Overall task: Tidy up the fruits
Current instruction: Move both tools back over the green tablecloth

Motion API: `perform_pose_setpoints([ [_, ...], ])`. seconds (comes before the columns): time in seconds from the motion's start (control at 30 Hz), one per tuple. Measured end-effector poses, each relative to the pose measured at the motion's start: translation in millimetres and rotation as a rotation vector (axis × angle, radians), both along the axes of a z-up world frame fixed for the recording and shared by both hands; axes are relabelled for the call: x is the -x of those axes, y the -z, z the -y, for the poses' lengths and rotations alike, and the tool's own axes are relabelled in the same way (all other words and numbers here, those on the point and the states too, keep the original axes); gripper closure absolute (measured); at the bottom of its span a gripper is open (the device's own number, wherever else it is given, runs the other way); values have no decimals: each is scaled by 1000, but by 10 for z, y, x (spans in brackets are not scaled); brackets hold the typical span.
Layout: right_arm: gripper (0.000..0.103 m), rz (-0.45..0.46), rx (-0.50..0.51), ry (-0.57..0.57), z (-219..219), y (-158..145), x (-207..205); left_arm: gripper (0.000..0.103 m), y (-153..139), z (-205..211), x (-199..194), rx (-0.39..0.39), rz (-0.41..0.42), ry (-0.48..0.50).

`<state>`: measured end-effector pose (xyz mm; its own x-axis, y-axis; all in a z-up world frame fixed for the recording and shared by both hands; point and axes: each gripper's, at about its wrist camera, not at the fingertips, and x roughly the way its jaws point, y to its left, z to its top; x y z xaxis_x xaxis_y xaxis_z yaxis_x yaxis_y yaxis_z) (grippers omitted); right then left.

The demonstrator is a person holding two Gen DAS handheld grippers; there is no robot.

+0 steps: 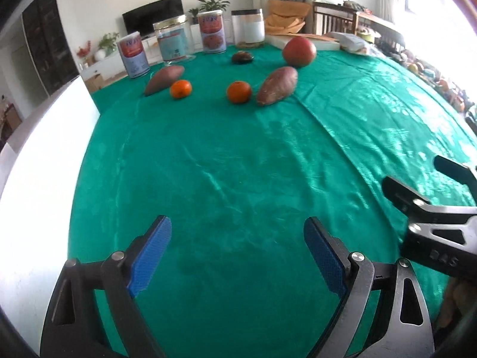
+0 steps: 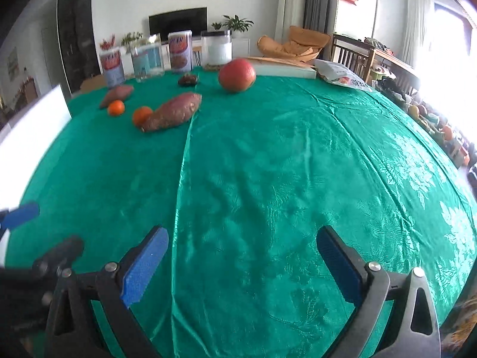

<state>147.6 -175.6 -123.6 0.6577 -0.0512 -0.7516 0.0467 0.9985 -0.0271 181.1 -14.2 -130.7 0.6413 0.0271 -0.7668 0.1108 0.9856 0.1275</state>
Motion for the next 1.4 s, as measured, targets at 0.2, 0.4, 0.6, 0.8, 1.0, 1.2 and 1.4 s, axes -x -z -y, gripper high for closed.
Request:
perform_pose_setpoints([
  [0.2,4,-25,-14,3,48,121,-108,9,51,-106,-33,13,1,-24],
  [0.4,4,-53,-53,24,109,165,-130,3,91,-277,-77,109,-45,-69],
  [0.6,4,-61,-89,48,174,183,-131,2,93,-246,-79,105,-45,-69],
  [0.8,4,-55,-87,48,164,166,-137,2,93,-255,-82,105,-45,-69],
  [1.0,4,-89,-66,33,143,157,-286,2,92,-264,-83,106,-45,-69],
  [1.2,4,-98,-47,33,120,216,-385,3,84,-262,-82,114,-47,-63],
  [1.4,3,-98,-85,32,171,225,-374,4,-189,-538,-230,301,-95,-150],
])
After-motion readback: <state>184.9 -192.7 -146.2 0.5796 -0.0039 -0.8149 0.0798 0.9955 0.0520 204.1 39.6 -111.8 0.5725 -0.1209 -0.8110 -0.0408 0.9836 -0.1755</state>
